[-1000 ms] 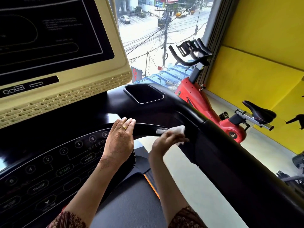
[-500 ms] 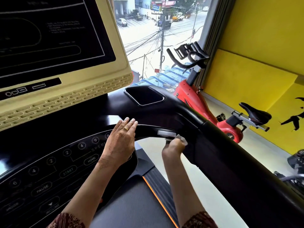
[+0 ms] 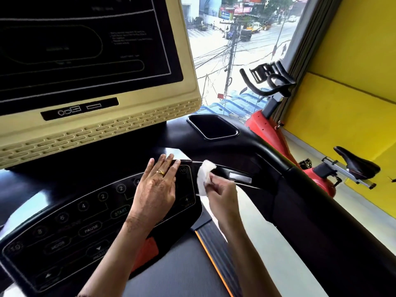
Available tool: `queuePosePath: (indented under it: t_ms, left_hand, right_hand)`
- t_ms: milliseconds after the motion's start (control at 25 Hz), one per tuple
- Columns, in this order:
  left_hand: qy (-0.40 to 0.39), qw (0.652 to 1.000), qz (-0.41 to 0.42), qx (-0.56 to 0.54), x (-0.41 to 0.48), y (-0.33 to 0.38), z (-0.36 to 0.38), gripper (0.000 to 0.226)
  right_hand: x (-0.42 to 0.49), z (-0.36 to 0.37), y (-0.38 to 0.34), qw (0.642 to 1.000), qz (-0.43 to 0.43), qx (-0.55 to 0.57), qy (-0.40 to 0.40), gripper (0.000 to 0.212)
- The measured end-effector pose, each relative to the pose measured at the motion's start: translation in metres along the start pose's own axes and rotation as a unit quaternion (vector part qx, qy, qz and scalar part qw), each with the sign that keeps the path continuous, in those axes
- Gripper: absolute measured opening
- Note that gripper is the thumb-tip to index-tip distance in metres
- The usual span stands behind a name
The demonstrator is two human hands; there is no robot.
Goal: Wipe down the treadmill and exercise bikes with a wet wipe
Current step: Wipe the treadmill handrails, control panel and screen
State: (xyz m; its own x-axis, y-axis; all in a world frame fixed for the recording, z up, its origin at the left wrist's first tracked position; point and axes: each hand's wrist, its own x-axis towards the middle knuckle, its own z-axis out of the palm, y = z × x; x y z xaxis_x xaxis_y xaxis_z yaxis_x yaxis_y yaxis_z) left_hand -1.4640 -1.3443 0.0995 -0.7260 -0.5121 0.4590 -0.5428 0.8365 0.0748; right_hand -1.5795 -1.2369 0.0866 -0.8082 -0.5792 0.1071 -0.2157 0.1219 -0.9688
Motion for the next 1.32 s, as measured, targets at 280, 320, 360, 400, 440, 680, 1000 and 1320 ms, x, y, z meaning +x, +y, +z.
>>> queuePosePath:
  t_ms: [280, 320, 360, 400, 440, 680, 1000, 1320]
  left_hand:
    - [-0.001, 0.999, -0.028, -0.023, -0.001, 0.004, 0.001, 0.050]
    - [-0.001, 0.999, -0.032, -0.019, -0.001, 0.005, 0.001, 0.050]
    - [0.000, 0.999, -0.035, -0.015, -0.001, 0.006, 0.002, 0.051]
    - [-0.002, 0.999, -0.037, -0.010, -0.002, 0.008, 0.002, 0.051]
    - [-0.003, 0.999, -0.038, -0.006, -0.002, 0.010, 0.002, 0.051]
    - [0.001, 1.000, -0.028, -0.005, 0.005, 0.021, 0.007, 0.050]
    - [-0.028, 0.999, 0.024, 0.028, 0.023, 0.068, 0.038, 0.054]
    - [0.030, 0.999, -0.004, 0.019, 0.024, 0.075, 0.053, 0.046]
  right_hand:
    - [0.018, 0.030, 0.031, 0.926, -0.227, -0.267, -0.136, 0.071]
    - [0.025, 0.019, 0.040, 0.938, -0.202, -0.265, -0.094, 0.076]
    - [0.033, 0.003, 0.048, 0.951, -0.176, -0.254, -0.033, 0.075]
    - [0.041, -0.012, 0.055, 0.957, -0.149, -0.246, 0.034, 0.072]
    - [0.049, -0.023, 0.061, 0.958, -0.127, -0.241, 0.084, 0.068]
    - [0.042, 0.027, 0.036, 0.922, -0.297, -0.243, 0.047, 0.033]
    - [0.046, -0.078, 0.129, 0.953, -0.179, -0.187, 0.155, 0.065]
    - [0.051, -0.064, 0.111, 0.921, -0.295, -0.245, 0.072, 0.038]
